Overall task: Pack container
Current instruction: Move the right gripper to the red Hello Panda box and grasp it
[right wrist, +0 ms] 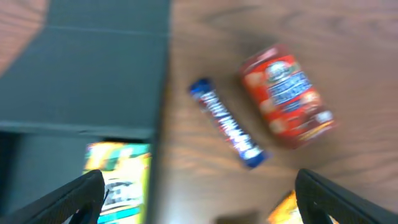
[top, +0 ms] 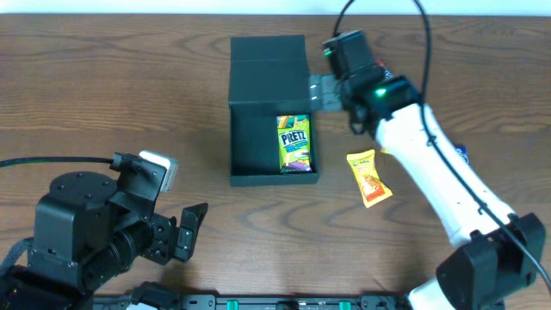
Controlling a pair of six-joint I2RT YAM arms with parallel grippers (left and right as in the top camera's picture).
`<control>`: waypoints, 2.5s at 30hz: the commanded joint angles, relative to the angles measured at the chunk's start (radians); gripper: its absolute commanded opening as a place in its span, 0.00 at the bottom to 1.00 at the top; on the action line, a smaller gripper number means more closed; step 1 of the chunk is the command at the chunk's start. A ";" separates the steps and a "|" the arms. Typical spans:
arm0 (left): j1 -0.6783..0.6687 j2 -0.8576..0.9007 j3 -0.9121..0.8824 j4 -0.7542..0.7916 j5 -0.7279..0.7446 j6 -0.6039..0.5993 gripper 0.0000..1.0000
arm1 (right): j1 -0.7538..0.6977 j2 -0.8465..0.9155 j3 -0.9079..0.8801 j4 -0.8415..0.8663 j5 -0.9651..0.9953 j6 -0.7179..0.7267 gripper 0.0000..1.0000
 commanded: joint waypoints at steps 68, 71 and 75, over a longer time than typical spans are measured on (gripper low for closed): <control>0.001 0.001 0.017 -0.001 0.006 0.007 0.95 | -0.442 0.538 0.011 0.422 -0.470 -0.559 0.85; 0.001 0.001 0.017 -0.001 0.006 0.007 0.95 | -0.442 0.536 0.011 0.421 -0.470 -0.513 0.80; 0.001 0.001 0.017 -0.001 0.006 0.007 0.95 | -0.442 0.530 0.023 0.420 -0.470 -0.421 0.75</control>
